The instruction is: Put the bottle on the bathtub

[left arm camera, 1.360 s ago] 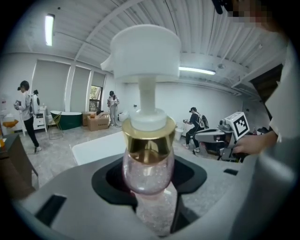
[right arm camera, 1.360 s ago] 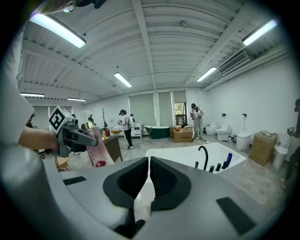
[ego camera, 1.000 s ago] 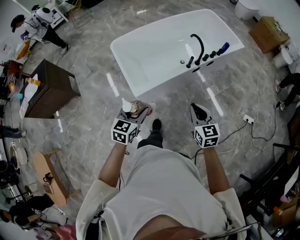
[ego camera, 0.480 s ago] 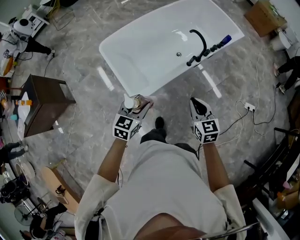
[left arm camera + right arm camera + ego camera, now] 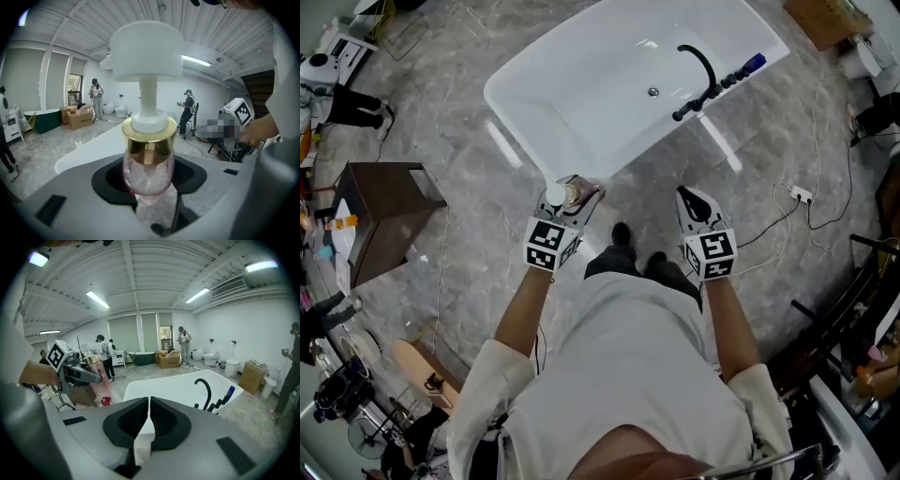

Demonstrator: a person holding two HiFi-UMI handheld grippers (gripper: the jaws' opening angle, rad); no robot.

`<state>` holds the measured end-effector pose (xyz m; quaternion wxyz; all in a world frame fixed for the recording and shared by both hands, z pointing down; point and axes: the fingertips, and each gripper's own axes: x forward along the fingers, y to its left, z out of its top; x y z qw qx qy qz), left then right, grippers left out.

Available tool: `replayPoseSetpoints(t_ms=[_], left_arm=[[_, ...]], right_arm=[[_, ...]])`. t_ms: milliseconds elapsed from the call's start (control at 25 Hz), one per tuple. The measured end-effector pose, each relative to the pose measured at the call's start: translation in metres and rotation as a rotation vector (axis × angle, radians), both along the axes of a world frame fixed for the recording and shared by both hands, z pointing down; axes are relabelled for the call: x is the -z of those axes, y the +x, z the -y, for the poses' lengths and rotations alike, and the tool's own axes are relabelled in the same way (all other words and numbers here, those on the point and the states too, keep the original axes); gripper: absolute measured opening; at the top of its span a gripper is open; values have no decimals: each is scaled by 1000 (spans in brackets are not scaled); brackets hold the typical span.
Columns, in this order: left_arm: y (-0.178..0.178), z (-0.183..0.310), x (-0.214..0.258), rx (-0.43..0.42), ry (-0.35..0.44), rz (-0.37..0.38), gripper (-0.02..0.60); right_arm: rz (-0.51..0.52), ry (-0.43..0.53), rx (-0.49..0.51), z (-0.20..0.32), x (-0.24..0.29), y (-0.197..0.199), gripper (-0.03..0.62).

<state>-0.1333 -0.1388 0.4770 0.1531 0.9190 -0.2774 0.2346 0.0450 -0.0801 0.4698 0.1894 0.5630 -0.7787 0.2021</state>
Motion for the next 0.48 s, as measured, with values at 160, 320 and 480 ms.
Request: replayPoseSetpoints(t_ms=[160, 320, 480], left_arm=[[8, 9, -8, 7, -2, 3, 219], [18, 14, -17, 21, -7, 1, 219], [29, 22, -34, 41, -21, 24, 219]], right_arm=[[-11, -13, 6, 5, -6, 7, 35], [-24, -28, 28, 9, -12, 16, 36], [-11, -46, 57, 19, -25, 23, 37]])
